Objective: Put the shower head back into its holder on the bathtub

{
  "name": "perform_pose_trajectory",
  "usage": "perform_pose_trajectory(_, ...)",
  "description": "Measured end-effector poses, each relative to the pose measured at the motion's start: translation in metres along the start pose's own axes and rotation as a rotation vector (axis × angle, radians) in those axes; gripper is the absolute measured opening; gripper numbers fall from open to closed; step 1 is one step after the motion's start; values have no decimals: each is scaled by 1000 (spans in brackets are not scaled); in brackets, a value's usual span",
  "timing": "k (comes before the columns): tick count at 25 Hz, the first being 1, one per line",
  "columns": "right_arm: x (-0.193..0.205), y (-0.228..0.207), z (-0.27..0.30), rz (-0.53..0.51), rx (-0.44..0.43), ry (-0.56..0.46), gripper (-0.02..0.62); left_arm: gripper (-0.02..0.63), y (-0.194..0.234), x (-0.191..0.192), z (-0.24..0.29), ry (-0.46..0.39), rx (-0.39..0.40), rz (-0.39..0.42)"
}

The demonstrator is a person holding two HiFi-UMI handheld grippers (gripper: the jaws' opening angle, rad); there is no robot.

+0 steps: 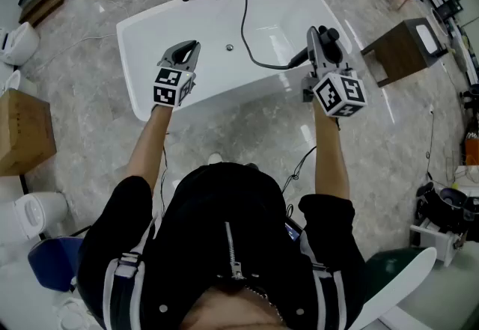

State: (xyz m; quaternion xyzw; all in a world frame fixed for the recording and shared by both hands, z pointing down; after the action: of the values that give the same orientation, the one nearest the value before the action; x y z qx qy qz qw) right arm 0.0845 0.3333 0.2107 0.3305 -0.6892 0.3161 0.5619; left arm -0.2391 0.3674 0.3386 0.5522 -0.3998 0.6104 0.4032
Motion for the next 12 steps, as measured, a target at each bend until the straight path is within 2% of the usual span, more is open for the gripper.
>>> perform_pose_trajectory(7,-2,20,6,-13,-58,-10,114,40,5,7,-3,-5,13,-6)
perform_pose_trajectory(12,-1,16,8,-14,-48,0,114,40,4,16,3,6,31,-12)
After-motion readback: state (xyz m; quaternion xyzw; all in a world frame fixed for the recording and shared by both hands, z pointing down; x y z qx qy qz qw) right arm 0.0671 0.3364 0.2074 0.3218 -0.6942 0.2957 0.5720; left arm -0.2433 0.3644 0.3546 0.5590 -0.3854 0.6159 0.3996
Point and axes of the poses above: the fingertips, and each gripper's own axes: z forward along the fingers, y to its left, x out of its underside, the point moved 5 cm from there along -z, backward along the fingers, and after that the axes turned 4 degrees about -y, right-handed, at the moved point
